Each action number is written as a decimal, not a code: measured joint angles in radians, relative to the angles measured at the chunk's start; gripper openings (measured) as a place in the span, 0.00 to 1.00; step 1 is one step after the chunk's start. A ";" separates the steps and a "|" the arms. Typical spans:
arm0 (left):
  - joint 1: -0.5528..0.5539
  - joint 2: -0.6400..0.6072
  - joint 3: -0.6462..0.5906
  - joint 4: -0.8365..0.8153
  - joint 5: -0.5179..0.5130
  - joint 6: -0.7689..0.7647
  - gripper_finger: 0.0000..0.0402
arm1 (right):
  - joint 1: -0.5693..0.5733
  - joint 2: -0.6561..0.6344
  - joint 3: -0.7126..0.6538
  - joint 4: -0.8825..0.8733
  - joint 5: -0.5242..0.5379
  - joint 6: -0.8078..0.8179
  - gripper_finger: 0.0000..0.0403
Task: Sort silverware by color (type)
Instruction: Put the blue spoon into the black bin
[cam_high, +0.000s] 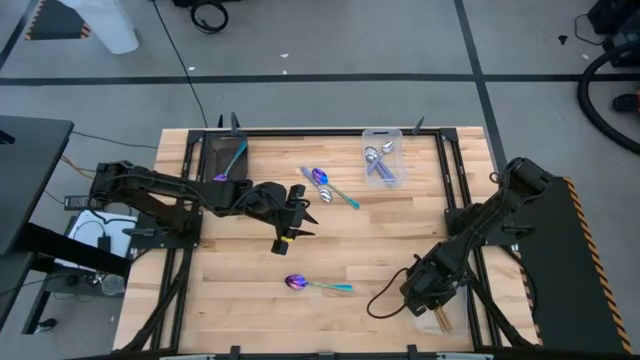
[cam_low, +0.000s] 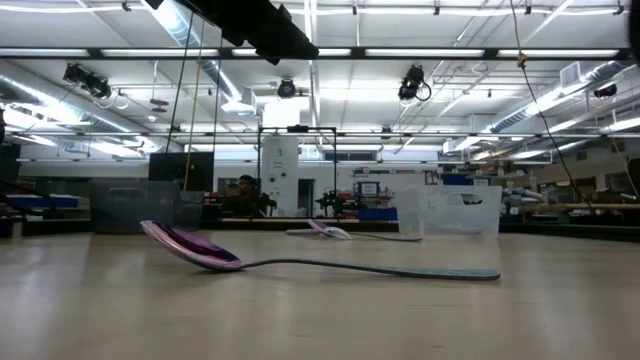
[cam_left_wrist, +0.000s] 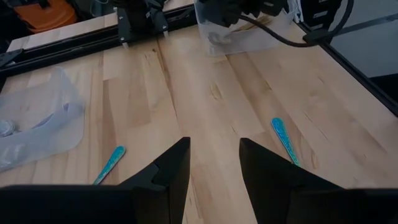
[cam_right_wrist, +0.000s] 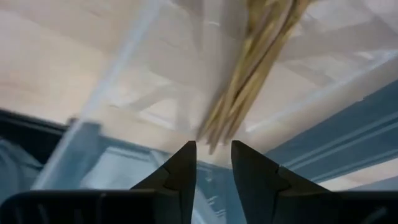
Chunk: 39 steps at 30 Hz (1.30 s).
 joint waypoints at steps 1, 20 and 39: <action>-0.001 0.000 0.000 -0.002 0.000 0.000 0.36 | -0.006 -0.013 0.000 0.000 0.005 0.001 0.27; -0.084 0.000 0.000 -0.140 0.001 -0.086 0.36 | -0.140 -0.206 0.000 0.005 0.117 -0.130 0.27; -0.209 0.000 0.000 -0.234 0.000 -0.231 0.36 | -0.315 -0.223 0.001 0.106 0.091 -0.505 0.26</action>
